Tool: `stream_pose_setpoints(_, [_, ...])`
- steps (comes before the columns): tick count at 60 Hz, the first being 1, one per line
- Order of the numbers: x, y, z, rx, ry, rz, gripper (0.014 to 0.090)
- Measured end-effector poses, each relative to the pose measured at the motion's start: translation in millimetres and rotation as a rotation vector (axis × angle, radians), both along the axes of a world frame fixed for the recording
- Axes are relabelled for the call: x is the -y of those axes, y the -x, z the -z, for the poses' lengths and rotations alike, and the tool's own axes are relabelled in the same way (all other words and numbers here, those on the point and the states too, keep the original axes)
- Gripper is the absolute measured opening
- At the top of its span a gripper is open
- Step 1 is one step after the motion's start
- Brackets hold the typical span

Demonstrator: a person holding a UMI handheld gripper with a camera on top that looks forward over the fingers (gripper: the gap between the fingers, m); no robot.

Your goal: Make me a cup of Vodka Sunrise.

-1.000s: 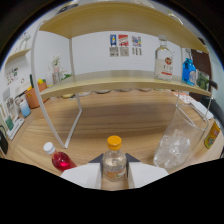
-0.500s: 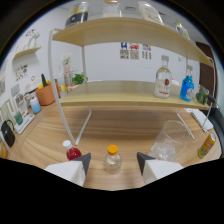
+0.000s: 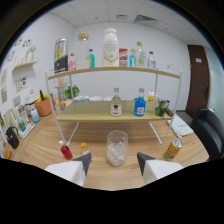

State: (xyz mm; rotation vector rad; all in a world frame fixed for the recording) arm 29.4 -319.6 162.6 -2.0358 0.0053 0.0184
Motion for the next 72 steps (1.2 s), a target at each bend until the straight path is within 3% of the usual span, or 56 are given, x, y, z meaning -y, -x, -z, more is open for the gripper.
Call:
stream_pose_setpoints(10, [-18,-40,-62,-0.003,-0.081,0.033,0.0862])
stream_pose_setpoints(25, [-101,-78,-184,-0.003,-0.278,0.041,0.0856])
stream_pose_setpoints(39, [-180,-94,-217,-0.003,-0.322,0.031,0.0837])
stream_pose_setpoints(46, [-206,-94,-213,-0.003,-0.297,0.017,0.0712])
stream_pose_setpoints(57, [-218,-90,-210,-0.034,-0.265,0.002,0.0388])
stream_pose_setpoints(72, [-215,-86,-209,-0.003,-0.243,-0.024,0.036])
